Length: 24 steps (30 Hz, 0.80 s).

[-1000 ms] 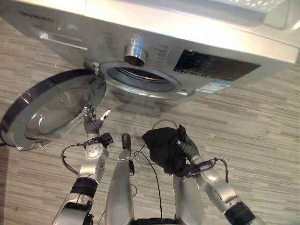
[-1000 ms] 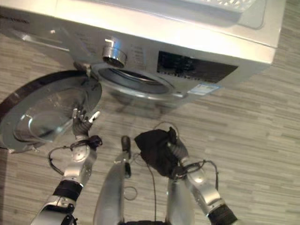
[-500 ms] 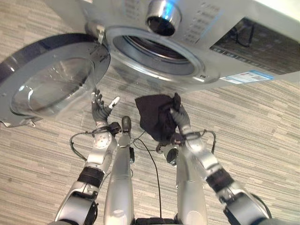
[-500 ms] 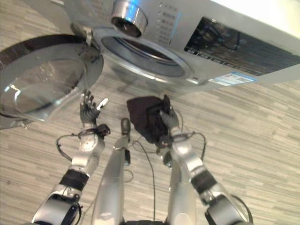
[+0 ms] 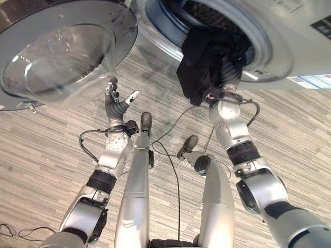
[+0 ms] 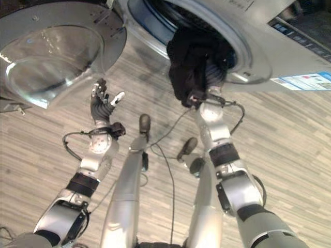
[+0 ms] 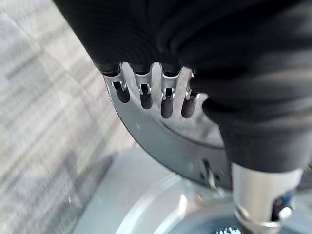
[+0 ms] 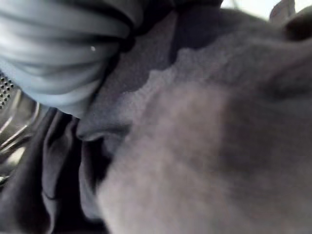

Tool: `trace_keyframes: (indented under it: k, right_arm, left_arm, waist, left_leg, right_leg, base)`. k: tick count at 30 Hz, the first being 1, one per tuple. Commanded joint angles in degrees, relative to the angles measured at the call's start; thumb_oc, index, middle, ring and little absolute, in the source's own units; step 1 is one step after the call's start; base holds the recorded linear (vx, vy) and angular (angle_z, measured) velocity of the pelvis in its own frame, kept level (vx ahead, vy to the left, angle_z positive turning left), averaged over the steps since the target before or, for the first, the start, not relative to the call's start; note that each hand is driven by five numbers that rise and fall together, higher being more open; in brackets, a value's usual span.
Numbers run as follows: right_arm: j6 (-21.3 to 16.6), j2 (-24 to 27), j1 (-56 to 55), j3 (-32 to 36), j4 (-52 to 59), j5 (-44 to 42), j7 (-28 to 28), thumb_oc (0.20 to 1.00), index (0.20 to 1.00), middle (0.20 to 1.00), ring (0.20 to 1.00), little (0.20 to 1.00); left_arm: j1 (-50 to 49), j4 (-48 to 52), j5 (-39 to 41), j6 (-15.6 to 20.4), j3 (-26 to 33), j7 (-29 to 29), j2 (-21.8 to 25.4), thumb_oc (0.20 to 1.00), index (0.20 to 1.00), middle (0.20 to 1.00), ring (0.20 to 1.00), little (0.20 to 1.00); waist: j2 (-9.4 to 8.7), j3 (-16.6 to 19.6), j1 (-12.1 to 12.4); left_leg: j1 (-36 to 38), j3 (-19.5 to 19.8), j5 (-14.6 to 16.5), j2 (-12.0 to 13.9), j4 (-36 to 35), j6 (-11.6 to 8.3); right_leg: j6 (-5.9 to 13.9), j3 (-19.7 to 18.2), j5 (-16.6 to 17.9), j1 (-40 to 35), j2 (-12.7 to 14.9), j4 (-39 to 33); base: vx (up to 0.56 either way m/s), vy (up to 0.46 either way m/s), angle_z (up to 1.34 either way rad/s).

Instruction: Grab the laundry basket,head to the washer,open it,put in the laundry and shut it.

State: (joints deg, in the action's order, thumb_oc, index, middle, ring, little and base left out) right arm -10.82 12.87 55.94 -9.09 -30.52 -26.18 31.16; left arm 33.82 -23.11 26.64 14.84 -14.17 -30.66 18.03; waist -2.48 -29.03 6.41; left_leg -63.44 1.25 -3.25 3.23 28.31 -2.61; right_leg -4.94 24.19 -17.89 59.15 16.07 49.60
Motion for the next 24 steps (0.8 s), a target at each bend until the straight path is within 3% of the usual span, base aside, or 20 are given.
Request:
trace_keyframes:
  k: [1,4,11,15,17,22,24]
  right_arm:
    - [-4.46,0.59,-3.27,-1.08,4.23,1.21,0.43,0.2,0.2,0.2,0.2,0.2]
    - [-4.01,1.1,0.72,-1.78,4.52,3.13,1.0,0.2,0.2,0.2,0.2,0.2]
    - [-1.83,4.93,12.23,0.47,-3.88,8.56,8.58,0.2,0.2,0.2,0.2,0.2]
    - [-0.64,11.85,20.9,0.68,-14.01,7.21,11.69,0.2,0.2,0.2,0.2,0.2]
    - [0.49,17.76,25.86,-1.99,-21.24,5.05,11.99,0.2,0.2,0.2,0.2,0.2]
    - [3.25,26.47,32.71,-7.03,-32.81,2.27,10.76,0.2,0.2,0.2,0.2,0.2]
    - [5.51,31.1,36.64,-11.08,-39.22,1.11,7.71,0.2,0.2,0.2,0.2,0.2]
  left_arm:
    - [-3.93,2.64,0.24,3.6,0.07,-0.66,-0.9,1.0,1.0,1.0,1.0,1.0]
    - [-4.87,2.69,1.17,3.65,-1.22,0.03,-1.28,1.0,1.0,1.0,1.0,1.0]
    - [-4.99,5.38,0.1,4.27,-4.78,0.28,-1.4,1.0,1.0,1.0,1.0,1.0]
    - [-4.85,6.15,-0.51,4.48,-6.7,0.46,-0.65,1.0,1.0,1.0,1.0,1.0]
    - [-5.48,6.98,-0.52,4.43,-8.11,1.05,0.21,1.0,1.0,1.0,1.0,1.0]
    - [-6.08,8.03,-0.01,4.49,-8.81,1.67,1.68,1.0,1.0,1.0,1.0,1.0]
    - [-6.84,9.5,0.37,4.38,-8.93,2.43,2.78,1.0,1.0,1.0,1.0,1.0]
  waist:
    - [4.37,6.12,0.13]
    - [4.58,6.89,1.07]
    - [6.04,7.69,3.48]
    - [7.0,8.06,5.18]
    - [7.41,8.23,6.22]
    - [8.05,8.46,7.7]
    - [8.4,8.54,8.63]
  left_leg:
    - [-1.9,-4.0,5.96,0.41,0.36,1.13]
    - [-3.06,-3.83,5.99,0.0,0.4,1.34]
    - [-5.71,-3.4,6.46,-1.37,1.93,1.26]
    - [-6.57,-3.29,6.65,-1.95,2.21,0.97]
    - [-6.66,-3.45,6.78,-2.3,2.21,0.77]
    - [-6.79,-3.65,6.85,-2.87,1.75,0.66]
    - [-7.07,-3.64,6.92,-3.36,1.78,0.66]
  right_leg:
    - [3.22,-0.79,-6.89,-6.83,-3.04,-2.14]
    - [3.35,-0.84,-7.12,-5.64,-2.54,-1.54]
    - [3.43,-0.42,-8.43,-3.54,-1.22,0.61]
    - [3.99,-0.05,-8.88,-3.0,-0.35,1.16]
    - [4.34,0.16,-9.16,-2.99,0.18,1.4]
    - [5.16,0.74,-9.31,-3.32,1.03,1.33]
    - [5.66,1.0,-9.25,-3.24,1.73,1.57]
  base:
    - [0.0,0.0,0.0]
    - [0.05,-0.008,0.02]
    - [0.05,-0.02,0.12]
    - [0.05,-0.008,0.15]
    - [0.07,0.004,0.2]
    - [0.05,0.003,0.05]
    - [0.09,0.009,0.08]
